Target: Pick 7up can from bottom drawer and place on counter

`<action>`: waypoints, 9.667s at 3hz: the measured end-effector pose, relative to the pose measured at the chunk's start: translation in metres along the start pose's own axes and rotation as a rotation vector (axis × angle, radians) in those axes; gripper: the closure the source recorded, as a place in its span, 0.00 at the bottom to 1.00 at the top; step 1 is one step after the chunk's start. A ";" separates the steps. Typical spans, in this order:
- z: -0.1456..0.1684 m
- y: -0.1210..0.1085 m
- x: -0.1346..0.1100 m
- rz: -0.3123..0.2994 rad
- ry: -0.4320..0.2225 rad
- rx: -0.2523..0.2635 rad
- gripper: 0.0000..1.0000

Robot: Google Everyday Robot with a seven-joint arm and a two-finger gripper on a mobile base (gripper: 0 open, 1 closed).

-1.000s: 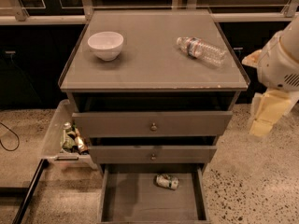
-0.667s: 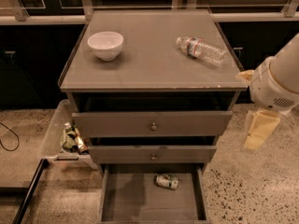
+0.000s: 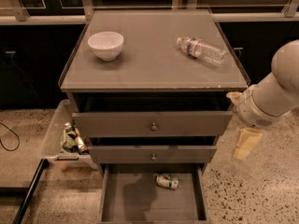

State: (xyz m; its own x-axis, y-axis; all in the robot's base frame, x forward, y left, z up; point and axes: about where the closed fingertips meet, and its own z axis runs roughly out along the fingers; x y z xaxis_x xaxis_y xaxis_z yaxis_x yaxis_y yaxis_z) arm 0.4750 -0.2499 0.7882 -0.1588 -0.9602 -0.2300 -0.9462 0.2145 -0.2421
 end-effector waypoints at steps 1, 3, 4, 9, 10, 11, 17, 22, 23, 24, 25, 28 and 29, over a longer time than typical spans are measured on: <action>0.002 0.000 0.000 0.001 0.000 -0.003 0.00; 0.103 0.034 0.012 0.075 -0.026 -0.121 0.00; 0.190 0.063 0.025 0.117 -0.053 -0.194 0.00; 0.334 0.114 0.051 0.100 -0.036 -0.278 0.00; 0.350 0.119 0.053 0.130 -0.058 -0.280 0.00; 0.385 0.117 0.054 0.175 -0.154 -0.252 0.00; 0.554 0.092 0.053 0.215 -0.416 -0.125 0.00; 0.641 0.064 0.022 0.117 -0.538 -0.043 0.00; 0.655 0.062 0.028 0.131 -0.523 -0.046 0.00; 0.665 0.062 0.031 0.148 -0.534 -0.070 0.00; 0.666 0.060 0.033 0.151 -0.535 -0.073 0.16; 0.666 0.060 0.033 0.151 -0.535 -0.073 0.86; 0.666 0.060 0.033 0.151 -0.535 -0.073 1.00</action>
Offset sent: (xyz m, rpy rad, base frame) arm -0.0040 0.0083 -0.0636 0.0767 0.0783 -0.0164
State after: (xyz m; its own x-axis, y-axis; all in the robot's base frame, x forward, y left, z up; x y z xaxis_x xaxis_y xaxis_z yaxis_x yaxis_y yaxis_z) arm 0.6006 -0.1492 0.1380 -0.1467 -0.6906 -0.7082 -0.9441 0.3113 -0.1080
